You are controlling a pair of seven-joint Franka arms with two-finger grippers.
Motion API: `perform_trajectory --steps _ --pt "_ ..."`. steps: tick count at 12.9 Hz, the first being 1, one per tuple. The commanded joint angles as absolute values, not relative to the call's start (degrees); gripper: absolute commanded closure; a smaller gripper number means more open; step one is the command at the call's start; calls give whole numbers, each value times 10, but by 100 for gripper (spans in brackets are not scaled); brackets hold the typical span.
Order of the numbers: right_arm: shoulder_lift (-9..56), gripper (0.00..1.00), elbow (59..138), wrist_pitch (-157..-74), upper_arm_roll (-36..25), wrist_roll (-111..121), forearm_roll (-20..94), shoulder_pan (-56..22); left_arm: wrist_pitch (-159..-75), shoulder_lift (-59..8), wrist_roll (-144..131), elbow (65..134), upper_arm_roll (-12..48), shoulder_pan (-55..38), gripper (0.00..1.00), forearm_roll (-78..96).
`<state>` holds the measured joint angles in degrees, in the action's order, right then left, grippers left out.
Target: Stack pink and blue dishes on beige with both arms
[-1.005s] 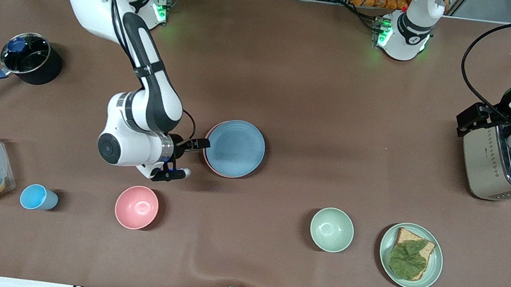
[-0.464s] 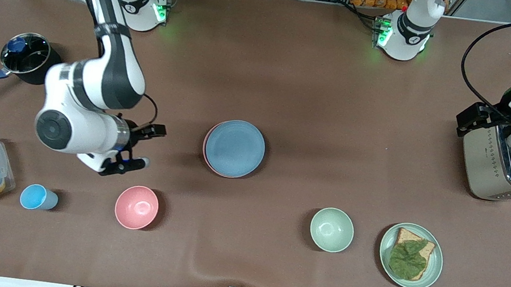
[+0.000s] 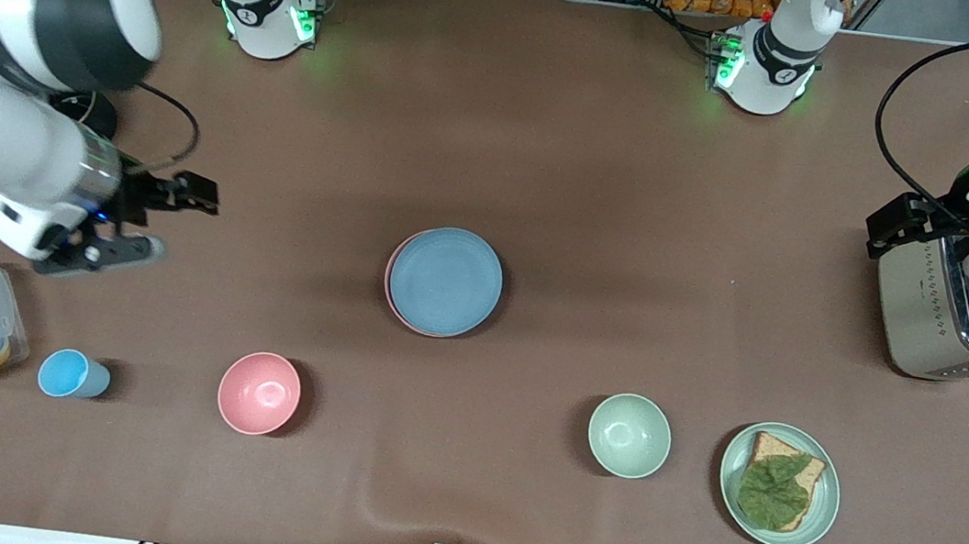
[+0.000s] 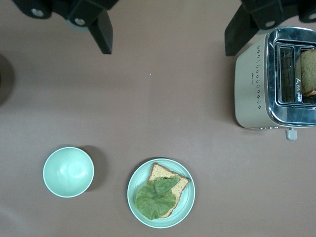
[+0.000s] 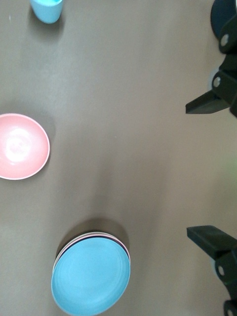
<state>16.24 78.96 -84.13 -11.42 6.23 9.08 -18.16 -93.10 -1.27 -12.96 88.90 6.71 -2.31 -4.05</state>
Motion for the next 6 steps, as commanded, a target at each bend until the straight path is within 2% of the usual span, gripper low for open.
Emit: perform_trajectory --steps 1,2,4,6 --pt "78 0 847 -848 -63 56 78 -103 -912 -5 -127 886 69 -22 0 -19" --pt "43 0 873 -853 -62 56 78 -72 -906 -4 -131 886 69 -22 0 -16" --pt "20 0 891 -855 -39 57 36 -33 -903 -4 -131 886 69 -22 0 -16" --pt "-10 0 925 -887 44 52 -26 31 -901 -3 -131 886 69 -22 0 -16"
